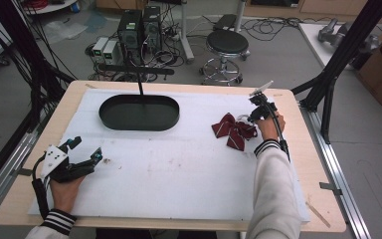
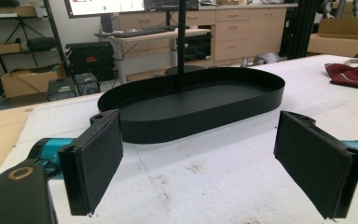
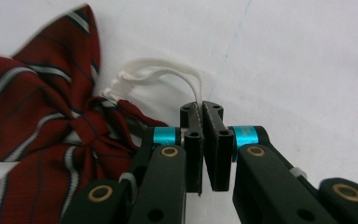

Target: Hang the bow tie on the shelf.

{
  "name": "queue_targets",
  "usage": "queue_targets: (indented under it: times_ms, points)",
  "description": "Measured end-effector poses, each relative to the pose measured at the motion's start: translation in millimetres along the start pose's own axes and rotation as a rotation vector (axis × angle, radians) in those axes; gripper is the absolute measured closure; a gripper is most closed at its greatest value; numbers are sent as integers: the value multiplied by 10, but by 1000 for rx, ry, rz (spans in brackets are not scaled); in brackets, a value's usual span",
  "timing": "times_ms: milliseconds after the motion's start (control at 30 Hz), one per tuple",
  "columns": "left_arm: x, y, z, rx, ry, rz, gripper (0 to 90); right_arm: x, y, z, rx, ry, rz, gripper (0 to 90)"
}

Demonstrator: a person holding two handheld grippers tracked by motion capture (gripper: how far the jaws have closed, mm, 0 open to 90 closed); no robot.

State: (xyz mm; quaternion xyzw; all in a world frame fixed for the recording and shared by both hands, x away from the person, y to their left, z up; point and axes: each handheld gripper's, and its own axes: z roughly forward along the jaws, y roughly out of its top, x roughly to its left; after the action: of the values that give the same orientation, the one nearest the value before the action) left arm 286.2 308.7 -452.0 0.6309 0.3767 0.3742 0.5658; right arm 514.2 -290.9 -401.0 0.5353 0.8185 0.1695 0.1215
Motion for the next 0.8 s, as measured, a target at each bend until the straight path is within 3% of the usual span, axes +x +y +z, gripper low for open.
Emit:
queue_targets:
  times_ms: [167,367,667,800]
  points:
    - [-1,-1,-2,-2,0,2,159,81,14,-169,-105,28,-20,870]
    - [-5,-1,-4,-2,0,6,159,233,51,-426,-264,33,-100,871]
    - [-6,-2,-5,-5,-1,7,159,326,14,-680,-472,80,-100,873]
    - [-4,-2,-5,-6,-1,5,158,350,4,-749,-541,137,-101,873]
